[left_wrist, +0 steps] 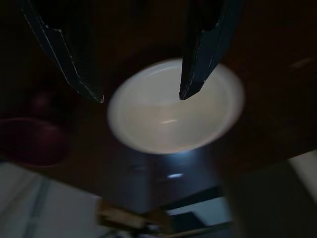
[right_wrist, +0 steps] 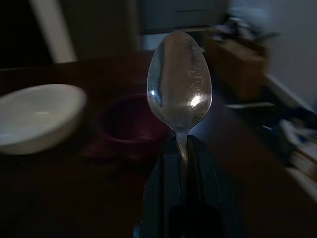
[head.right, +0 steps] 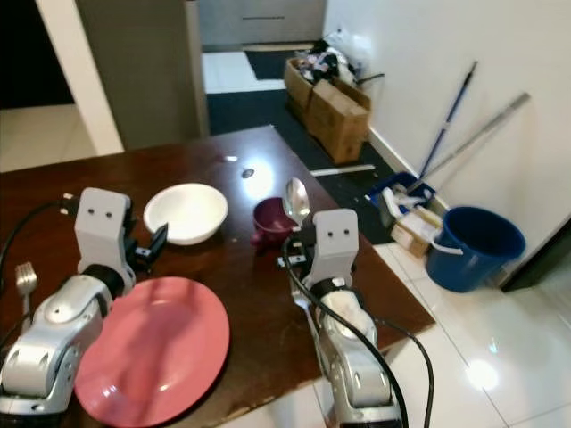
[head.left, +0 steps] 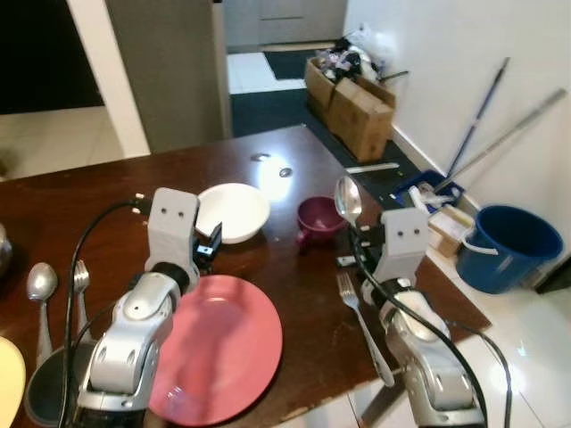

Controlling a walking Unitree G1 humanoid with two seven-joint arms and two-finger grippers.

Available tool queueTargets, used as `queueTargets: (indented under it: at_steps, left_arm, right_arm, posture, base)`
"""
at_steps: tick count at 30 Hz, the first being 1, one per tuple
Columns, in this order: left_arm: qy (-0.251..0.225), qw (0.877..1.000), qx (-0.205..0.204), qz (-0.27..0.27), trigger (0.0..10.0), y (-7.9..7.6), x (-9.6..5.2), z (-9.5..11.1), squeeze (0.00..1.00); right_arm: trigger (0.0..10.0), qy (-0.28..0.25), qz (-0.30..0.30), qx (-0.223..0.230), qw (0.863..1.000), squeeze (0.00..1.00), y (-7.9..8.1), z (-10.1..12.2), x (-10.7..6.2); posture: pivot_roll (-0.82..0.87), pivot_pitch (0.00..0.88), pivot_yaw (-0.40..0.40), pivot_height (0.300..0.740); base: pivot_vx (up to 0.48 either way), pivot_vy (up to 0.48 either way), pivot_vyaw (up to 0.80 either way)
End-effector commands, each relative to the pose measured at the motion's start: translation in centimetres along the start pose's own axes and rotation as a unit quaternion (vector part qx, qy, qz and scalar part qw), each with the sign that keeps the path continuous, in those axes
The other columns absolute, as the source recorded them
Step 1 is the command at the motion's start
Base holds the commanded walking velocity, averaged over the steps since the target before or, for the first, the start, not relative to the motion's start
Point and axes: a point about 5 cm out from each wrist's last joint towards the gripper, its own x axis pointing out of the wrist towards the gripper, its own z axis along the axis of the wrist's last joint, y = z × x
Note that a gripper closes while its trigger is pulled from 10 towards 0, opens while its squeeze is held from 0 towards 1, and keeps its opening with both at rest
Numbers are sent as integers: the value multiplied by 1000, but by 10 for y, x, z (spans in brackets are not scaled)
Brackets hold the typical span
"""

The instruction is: Setting the table

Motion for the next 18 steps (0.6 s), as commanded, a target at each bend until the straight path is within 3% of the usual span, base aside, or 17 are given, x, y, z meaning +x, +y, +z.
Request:
queueTargets:
  at_steps: [1,11,18]
  left_arm:
    - [2,1000,1,-5,10000,-5,3,-1,0]
    - [1,1000,-1,-13,10000,-11,6,1,0]
    - [3,1000,-3,-17,10000,-14,6,-1,0]
  right_arm:
    - [10000,11,-2,2,1000,0,-2,-4,-1]
    - [10000,15,0,3,1000,0,1,-7,-1]
    - [10000,18,1,-2,1000,0,-2,-7,-2]
  posture:
    - [-3,0,66,740]
    - [-5,0,69,740]
    - [-10,0,64,740]
  base:
    - [0,0,-800]
    - [0,0,-800]
    - [0,0,0]
